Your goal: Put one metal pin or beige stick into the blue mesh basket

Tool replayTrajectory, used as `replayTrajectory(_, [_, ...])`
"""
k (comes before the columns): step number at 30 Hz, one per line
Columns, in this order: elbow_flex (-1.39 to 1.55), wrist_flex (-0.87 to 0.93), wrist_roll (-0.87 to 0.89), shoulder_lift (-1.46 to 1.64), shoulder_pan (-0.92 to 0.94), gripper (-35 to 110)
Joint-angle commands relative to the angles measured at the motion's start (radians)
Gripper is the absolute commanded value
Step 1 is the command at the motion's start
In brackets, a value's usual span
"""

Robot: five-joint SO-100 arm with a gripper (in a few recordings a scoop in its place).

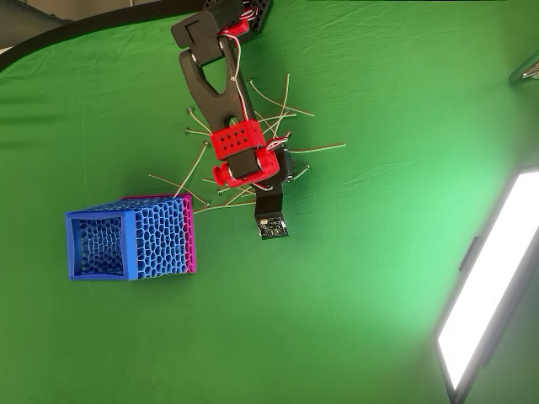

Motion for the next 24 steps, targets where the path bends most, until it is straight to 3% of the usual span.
replayTrajectory(1, [0.018,-0.031,-0.008,0.015,0.009,19])
replayTrajectory(24, [-0.018,-0.072,-0.002,-0.072,0.003,20])
